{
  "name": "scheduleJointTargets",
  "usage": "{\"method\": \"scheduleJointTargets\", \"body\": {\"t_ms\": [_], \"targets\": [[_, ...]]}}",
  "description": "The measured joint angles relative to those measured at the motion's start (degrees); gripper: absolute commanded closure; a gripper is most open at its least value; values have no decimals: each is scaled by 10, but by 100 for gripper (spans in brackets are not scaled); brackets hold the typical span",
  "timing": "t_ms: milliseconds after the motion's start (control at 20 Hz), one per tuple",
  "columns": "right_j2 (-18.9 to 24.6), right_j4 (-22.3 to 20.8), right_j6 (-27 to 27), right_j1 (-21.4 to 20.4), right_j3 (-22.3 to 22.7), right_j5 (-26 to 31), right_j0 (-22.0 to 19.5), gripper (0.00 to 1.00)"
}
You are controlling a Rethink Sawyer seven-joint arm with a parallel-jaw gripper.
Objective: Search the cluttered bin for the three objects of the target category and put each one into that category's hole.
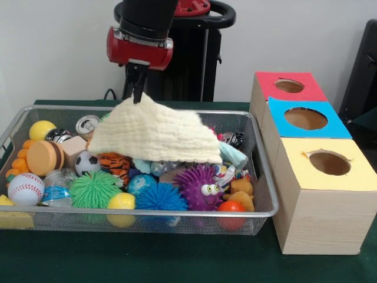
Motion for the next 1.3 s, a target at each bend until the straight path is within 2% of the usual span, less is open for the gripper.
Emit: {"method": "scheduleJointTargets", "body": {"t_ms": [450,1300], "targets": [[-1,-20,0,-24,0,2,-13,100],[0,-39,0,-26,0,2,-15,100]]}}
